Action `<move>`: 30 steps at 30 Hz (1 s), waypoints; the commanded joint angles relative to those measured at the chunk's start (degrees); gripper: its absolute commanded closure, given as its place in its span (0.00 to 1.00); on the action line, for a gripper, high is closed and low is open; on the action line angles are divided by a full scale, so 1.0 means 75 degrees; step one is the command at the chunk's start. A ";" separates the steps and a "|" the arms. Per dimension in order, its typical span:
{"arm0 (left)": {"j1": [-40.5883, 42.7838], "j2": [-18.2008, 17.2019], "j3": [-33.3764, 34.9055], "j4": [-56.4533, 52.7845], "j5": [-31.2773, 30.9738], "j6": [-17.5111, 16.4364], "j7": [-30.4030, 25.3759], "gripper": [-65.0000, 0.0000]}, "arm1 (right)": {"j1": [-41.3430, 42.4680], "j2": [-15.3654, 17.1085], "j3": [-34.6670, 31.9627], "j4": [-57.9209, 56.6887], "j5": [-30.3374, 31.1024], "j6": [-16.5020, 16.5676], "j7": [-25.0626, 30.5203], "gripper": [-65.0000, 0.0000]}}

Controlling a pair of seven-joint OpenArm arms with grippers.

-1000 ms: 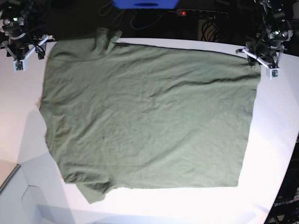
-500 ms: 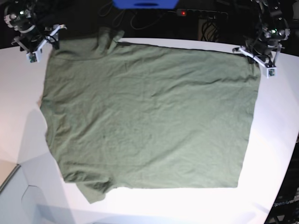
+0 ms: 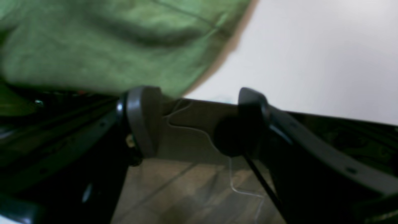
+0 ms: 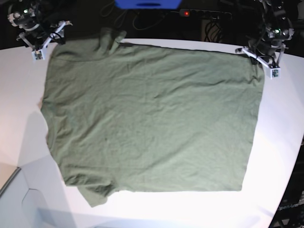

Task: Layout the t-shirt on the table in an organized manner, then fold the t-shirt properly
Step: 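Grasp the shirt edge with both grippers near the collar side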

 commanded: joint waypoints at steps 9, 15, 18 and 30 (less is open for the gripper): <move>0.0044 -0.0067 -0.0028 0.0129 -0.0010 0.0008 -0.0068 1.00 | 0.0178 0.0067 0.0037 -0.0141 0.0051 0.0101 0.0098 0.37; 0.0044 -0.0067 -0.0028 0.0129 -0.0010 0.0008 -0.0068 1.00 | 0.0248 0.0055 0.0026 -0.0329 0.0039 0.0101 0.0098 0.36; 0.0044 -0.0067 -0.0028 0.0129 -0.0010 0.0008 -0.0068 1.00 | 0.0248 0.0044 -0.0080 -0.0329 0.0039 0.0101 0.0098 0.36; 0.0044 -0.0067 -0.0028 0.0176 -0.0010 0.0008 -0.0056 1.00 | 0.0225 0.0067 -0.0490 -0.0317 0.0039 0.0101 0.0098 1.00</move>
